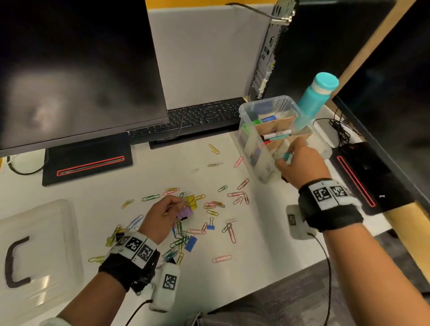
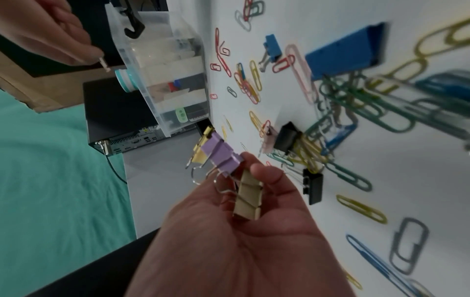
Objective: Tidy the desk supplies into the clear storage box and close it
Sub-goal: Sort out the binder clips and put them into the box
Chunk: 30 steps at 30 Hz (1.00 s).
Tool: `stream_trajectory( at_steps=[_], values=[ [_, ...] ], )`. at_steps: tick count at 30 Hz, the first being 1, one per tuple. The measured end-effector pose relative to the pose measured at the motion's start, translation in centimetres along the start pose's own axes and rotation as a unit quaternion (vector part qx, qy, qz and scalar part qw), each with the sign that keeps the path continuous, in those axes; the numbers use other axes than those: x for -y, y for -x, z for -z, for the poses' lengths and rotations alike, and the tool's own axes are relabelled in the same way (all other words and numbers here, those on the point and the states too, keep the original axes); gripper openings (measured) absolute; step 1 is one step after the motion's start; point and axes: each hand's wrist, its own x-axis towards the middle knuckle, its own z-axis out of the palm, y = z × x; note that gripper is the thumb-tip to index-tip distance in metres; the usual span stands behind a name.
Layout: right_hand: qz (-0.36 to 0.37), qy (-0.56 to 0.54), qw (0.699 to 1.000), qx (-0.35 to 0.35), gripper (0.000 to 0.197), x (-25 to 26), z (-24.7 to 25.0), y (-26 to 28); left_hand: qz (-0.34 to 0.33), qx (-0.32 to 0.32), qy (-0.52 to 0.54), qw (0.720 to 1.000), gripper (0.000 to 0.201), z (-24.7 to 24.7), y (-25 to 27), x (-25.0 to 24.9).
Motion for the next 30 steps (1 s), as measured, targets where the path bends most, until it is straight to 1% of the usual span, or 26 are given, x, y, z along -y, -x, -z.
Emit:
stream_trajectory(
  at_steps=[2, 4, 6, 8, 10, 11, 12, 13, 14, 15, 17, 18, 20, 22, 25, 26, 28, 30],
  values=[
    [-0.015, 0.040, 0.998, 0.053, 0.031, 0.1, 0.6, -2.0, 0.008, 0.001, 0.005, 1.000, 0.017, -0.8, -0.1, -0.6],
    [0.006, 0.110, 0.989, 0.095, 0.022, 1.1, 0.6, -3.2, 0.009, 0.001, 0.004, 1.000, 0.013, -1.4, -0.3, -1.1],
    [0.029, 0.161, 0.979, 0.119, 0.026, 1.9, 0.4, -4.0, 0.009, -0.001, 0.007, 1.000, 0.014, -1.9, -0.5, -1.5],
    [0.030, 0.171, 0.976, 0.134, 0.030, 2.1, 0.4, -4.2, 0.013, -0.007, 0.016, 1.000, 0.015, -2.3, -0.6, -1.9],
    [0.040, 0.165, 0.976, 0.136, 0.032, 1.5, 0.6, -4.1, 0.019, -0.015, 0.028, 0.999, 0.015, -2.7, -0.6, -2.5],
    [0.053, 0.135, 0.982, 0.124, 0.031, 0.9, 0.7, -4.1, 0.017, -0.018, 0.029, 0.999, 0.015, -2.9, -0.5, -2.8],
    [0.068, 0.078, 0.990, 0.101, 0.029, 0.1, 0.8, -4.0, 0.009, -0.019, 0.024, 0.999, 0.015, -3.0, -0.3, -3.4],
    [0.082, 0.008, 0.995, 0.063, 0.027, -0.9, 0.9, -3.7, -0.006, -0.020, 0.012, 1.000, 0.015, -3.3, -0.2, -3.9],
    [0.098, -0.050, 0.994, 0.009, 0.027, -2.0, 0.8, -3.6, -0.026, -0.023, -0.008, 0.999, 0.015, -3.6, 0.0, -4.7],
    [0.112, -0.079, 0.989, -0.048, 0.027, -3.3, 0.6, -3.7, -0.052, -0.028, -0.034, 0.998, 0.014, -4.0, 0.1, -5.8],
    [0.119, -0.071, 0.981, -0.137, 0.030, -6.0, -0.3, -4.2, -0.113, -0.031, -0.092, 0.989, 0.012, -5.0, -0.2, -8.3],
    [0.109, -0.051, 0.980, -0.161, 0.033, -7.3, -0.9, -4.7, -0.145, -0.025, -0.119, 0.982, 0.011, -5.6, -0.6, -9.8],
    [0.090, -0.031, 0.980, -0.173, 0.040, -9.5, -2.3, -5.6, -0.207, -0.013, -0.190, 0.960, 0.011, -7.2, -2.0, -12.8],
    [0.092, -0.047, 0.982, -0.158, 0.044, -10.7, -3.5, -6.3, -0.254, -0.011, -0.271, 0.928, 0.013, -9.3, -3.7, -15.7],
    [0.097, -0.082, 0.979, -0.158, 0.043, -11.1, -4.6, -6.7, -0.286, 0.000, -0.334, 0.898, 0.014, -13.0, -6.4, -19.7],
    [0.100, -0.095, 0.977, -0.162, 0.043, -11.1, -4.7, -6.6, -0.294, 0.010, -0.364, 0.884, 0.014, -14.2, -7.1, -20.7],
    [0.107, -0.114, 0.973, -0.172, 0.044, -11.0, -4.8, -6.4, -0.295, 0.049, -0.458, 0.837, 0.025, -16.5, -8.4, -21.9],
    [0.106, -0.125, 0.971, -0.175, 0.045, -11.1, -4.8, -6.4, -0.265, 0.103, -0.553, 0.783, 0.035, -18.3, -9.1, -22.2]
  ],
)
